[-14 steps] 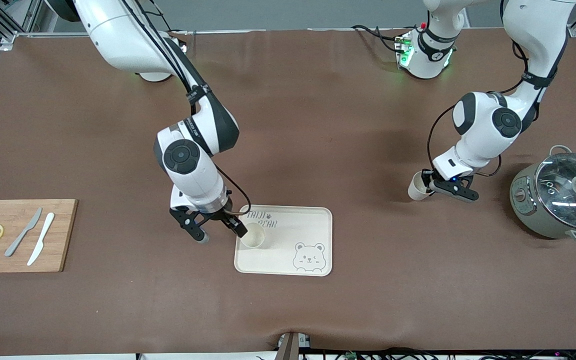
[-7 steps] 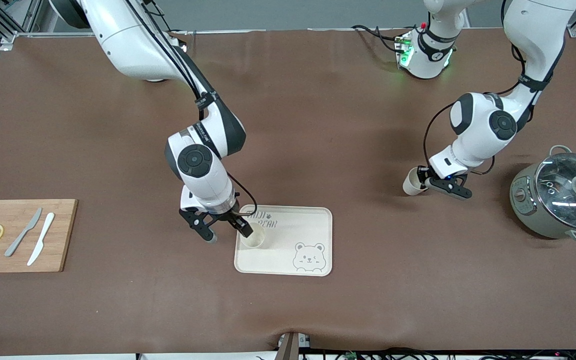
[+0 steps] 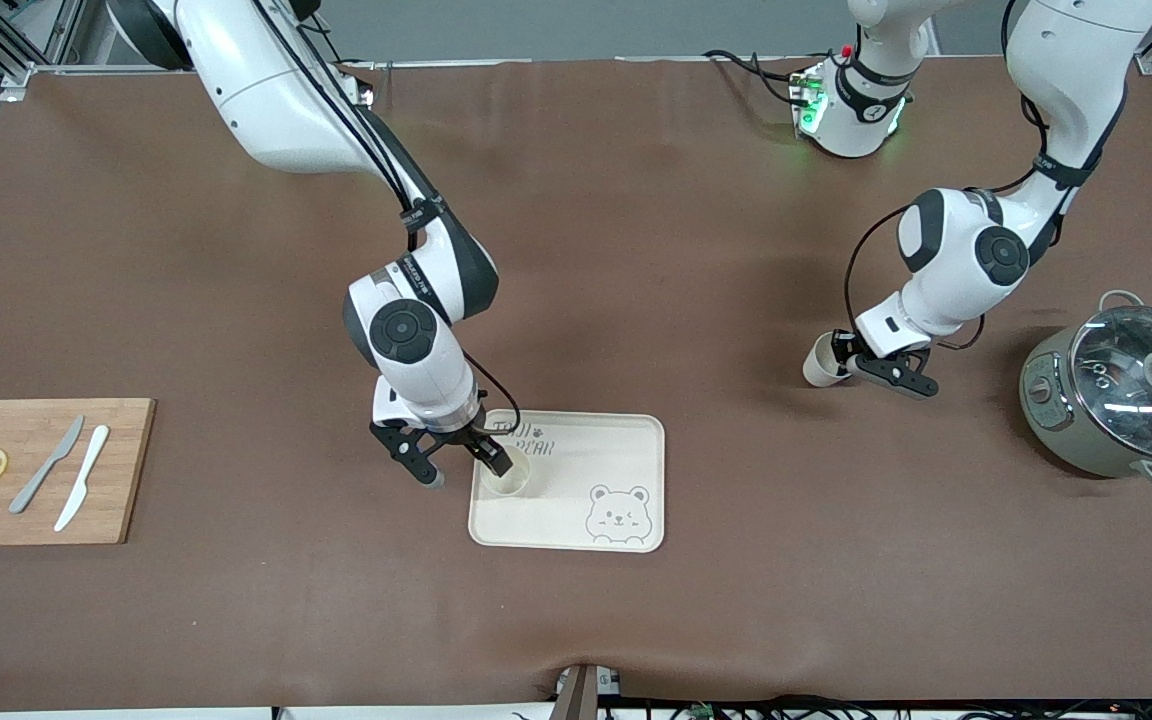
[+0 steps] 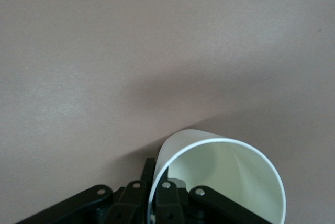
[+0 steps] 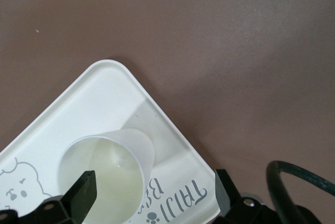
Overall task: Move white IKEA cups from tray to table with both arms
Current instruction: 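Grasp the other cup with the right gripper while the left lowers its cup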
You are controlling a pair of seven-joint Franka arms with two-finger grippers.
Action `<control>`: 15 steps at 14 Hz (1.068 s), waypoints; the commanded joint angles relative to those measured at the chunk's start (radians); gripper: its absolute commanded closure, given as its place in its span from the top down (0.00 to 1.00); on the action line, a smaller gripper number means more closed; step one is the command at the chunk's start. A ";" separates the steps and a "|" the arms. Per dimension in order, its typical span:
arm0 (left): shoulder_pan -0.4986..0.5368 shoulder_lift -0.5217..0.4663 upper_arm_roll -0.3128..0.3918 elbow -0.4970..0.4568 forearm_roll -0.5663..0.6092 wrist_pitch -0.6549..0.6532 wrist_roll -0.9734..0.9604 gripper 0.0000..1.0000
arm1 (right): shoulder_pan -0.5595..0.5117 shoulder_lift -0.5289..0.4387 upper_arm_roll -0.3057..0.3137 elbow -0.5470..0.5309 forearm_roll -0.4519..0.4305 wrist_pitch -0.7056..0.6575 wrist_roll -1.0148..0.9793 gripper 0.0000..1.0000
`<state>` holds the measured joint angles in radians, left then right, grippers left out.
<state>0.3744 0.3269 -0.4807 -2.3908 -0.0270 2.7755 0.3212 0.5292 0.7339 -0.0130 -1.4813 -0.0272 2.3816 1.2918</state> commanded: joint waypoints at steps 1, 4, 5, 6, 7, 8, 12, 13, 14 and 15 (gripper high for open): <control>0.043 -0.011 -0.015 -0.013 -0.030 0.003 0.065 0.00 | 0.017 0.021 -0.013 0.021 -0.019 0.005 0.035 1.00; 0.044 -0.009 -0.015 -0.011 -0.030 0.003 0.070 0.00 | 0.020 0.039 -0.013 0.021 -0.019 0.024 0.040 1.00; 0.044 -0.008 -0.015 -0.011 -0.030 0.004 0.068 0.00 | 0.020 0.045 -0.013 0.019 -0.019 0.034 0.041 1.00; 0.043 -0.005 -0.015 -0.010 -0.030 0.004 0.068 0.00 | 0.023 0.054 -0.013 0.021 -0.019 0.037 0.050 1.00; 0.043 -0.002 -0.015 -0.007 -0.030 0.004 0.070 0.00 | 0.029 0.064 -0.015 0.021 -0.019 0.048 0.060 1.00; 0.043 0.001 -0.013 -0.005 -0.028 0.006 0.070 0.00 | 0.032 0.071 -0.015 0.021 -0.019 0.060 0.061 1.00; 0.044 0.027 -0.013 0.007 -0.022 0.013 0.070 0.00 | 0.035 0.084 -0.015 0.021 -0.019 0.065 0.061 1.00; 0.044 0.029 -0.013 0.009 -0.021 0.015 0.070 0.00 | 0.035 0.084 -0.015 0.021 -0.020 0.065 0.061 1.00; 0.044 0.032 -0.013 0.010 -0.021 0.015 0.070 0.00 | 0.035 0.084 -0.015 0.021 -0.020 0.065 0.061 1.00; 0.044 0.032 -0.013 0.012 -0.021 0.015 0.070 0.00 | 0.035 0.084 -0.015 0.021 -0.020 0.065 0.061 1.00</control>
<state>0.4090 0.3388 -0.4817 -2.3902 -0.0270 2.7758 0.3639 0.5535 0.8065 -0.0170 -1.4796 -0.0272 2.4448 1.3253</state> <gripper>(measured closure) 0.965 0.000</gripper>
